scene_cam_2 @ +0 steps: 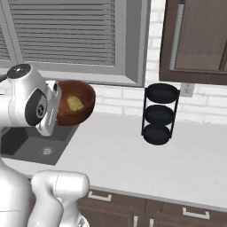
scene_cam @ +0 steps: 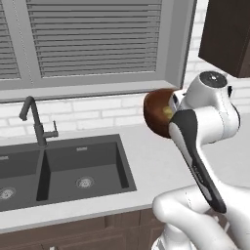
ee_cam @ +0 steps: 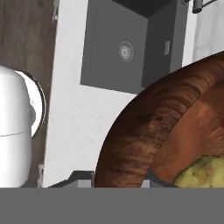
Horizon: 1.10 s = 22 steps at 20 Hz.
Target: Pick the potato from the sink and place it in the bowl. Then pick the bowl and place it in the microwave. Then close the microwave door and press the start button.
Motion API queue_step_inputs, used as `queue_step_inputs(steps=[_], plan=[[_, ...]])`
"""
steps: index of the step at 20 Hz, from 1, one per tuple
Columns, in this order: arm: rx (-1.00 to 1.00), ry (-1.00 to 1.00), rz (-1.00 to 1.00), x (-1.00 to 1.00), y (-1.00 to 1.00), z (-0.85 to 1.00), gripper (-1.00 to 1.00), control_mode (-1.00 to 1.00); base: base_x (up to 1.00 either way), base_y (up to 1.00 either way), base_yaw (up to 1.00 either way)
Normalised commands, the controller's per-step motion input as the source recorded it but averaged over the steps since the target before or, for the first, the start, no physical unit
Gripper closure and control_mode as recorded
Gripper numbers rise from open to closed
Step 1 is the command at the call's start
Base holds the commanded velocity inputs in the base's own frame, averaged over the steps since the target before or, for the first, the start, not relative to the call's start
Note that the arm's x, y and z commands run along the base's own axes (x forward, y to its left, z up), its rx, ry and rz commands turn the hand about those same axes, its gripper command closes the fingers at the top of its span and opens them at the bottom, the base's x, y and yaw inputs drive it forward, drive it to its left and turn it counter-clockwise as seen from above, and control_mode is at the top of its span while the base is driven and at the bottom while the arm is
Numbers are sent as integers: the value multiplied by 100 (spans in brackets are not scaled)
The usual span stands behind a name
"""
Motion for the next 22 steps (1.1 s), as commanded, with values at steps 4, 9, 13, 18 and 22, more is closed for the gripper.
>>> queue_step_inputs(steps=[4,9,13,18,22], plan=[[-5,-8,7,-62,0,19,100,-100,0,0,0],[-4,-8,3,-31,0,9,100,100,-34,0,2],[0,0,0,0,0,0,100,100,-88,-18,5],[0,0,0,0,0,0,100,100,-36,-53,-14],[0,0,0,0,0,0,100,100,0,-37,-76]])
